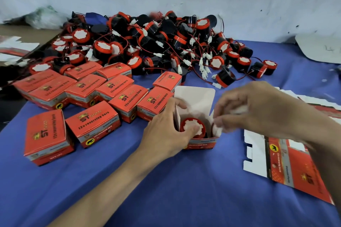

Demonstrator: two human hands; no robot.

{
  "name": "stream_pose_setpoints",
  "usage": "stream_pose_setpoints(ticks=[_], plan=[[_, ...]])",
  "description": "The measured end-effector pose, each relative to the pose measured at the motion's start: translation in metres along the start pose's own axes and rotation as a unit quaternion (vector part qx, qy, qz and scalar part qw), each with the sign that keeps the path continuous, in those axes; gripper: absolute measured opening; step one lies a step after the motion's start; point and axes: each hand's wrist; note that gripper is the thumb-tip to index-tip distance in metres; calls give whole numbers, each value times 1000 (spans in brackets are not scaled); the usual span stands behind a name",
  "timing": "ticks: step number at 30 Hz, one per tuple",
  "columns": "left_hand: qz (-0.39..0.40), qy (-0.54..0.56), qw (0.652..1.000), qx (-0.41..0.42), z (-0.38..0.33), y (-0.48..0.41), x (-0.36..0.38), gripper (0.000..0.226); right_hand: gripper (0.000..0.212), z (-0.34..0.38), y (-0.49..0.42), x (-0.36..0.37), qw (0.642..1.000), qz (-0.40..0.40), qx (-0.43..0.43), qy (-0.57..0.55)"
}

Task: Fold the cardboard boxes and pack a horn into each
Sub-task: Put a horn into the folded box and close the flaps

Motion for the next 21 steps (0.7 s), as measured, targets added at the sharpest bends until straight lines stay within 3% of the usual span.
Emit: stream_pose_setpoints(ticks=[3,5,8,10,15,19,21], plan=[[17,23,1000,-8,0,2,1,43,10,2,-7,12,994,-74,-43,-64],[15,27,999,-7,1,5,2,43,13,0,-13,27,989,-126,-81,3],[-2,21,1000,-3,2,10,4,39,30,0,-24,56,968,-75,-87,224],[-8,36,999,-1,2,12,4,42,35,-3,-25,65,955,-22,-74,287],[-25,45,999,2,4,11,3,49,26,0,-27,59,980,29,-82,177],[-10,38,999,3,6,10,4,55,23,-3,-34,61,970,34,-99,220],[-1,35,999,4,8,9,3,56,32,-5,-33,58,975,56,-117,181]])
Point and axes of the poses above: each hand's wrist, its own y-axis away from the middle knuckle, its own x-axis out of the palm, z = x × y, and after that the axes turned 8 degrees about -y, right-handed
